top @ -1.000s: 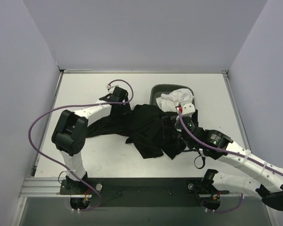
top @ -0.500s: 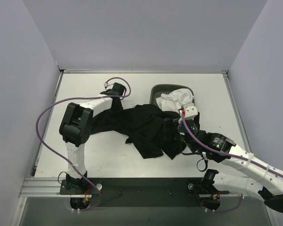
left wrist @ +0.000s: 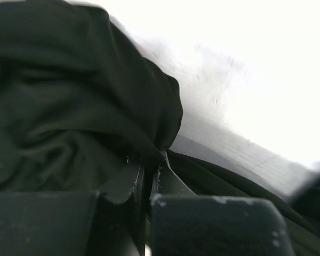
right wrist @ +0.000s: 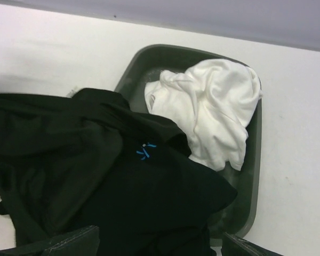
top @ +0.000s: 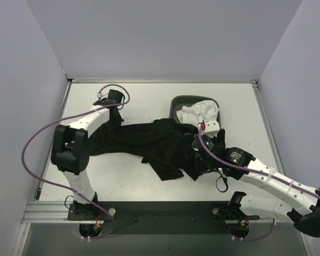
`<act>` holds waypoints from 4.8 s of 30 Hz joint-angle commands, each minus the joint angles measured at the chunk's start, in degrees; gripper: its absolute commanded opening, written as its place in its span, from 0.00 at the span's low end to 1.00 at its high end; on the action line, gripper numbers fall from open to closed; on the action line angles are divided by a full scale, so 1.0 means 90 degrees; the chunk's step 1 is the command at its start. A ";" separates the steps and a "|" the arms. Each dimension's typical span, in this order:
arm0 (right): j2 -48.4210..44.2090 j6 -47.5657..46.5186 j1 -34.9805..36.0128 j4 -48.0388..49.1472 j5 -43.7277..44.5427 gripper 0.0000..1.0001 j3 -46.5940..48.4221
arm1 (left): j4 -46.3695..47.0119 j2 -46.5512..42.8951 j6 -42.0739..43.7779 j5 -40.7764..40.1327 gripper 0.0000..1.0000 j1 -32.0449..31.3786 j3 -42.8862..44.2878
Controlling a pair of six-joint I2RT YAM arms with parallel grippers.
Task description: Fold and stack the t-shirts
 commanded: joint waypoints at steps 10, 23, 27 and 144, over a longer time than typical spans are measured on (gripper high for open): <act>0.0934 0.0375 -0.0547 0.0019 -0.0286 0.98 -0.0210 | -0.1410 -0.3494 0.0642 0.0622 0.00 0.1827 0.2184; 0.2749 0.0180 -0.1054 0.1073 -0.1135 0.98 -0.0113 | -0.0856 -0.4911 0.0418 0.1823 0.00 0.1780 -0.0097; 0.3248 0.0130 -0.1240 0.1376 -0.1331 0.83 -0.0054 | -0.0436 -0.5116 0.0330 0.1580 0.00 0.0960 -0.1046; 0.5524 -0.0992 -0.4353 0.0186 -0.3124 0.00 0.3021 | 0.0727 -0.5614 -0.0032 0.0798 0.95 -0.1874 -0.3498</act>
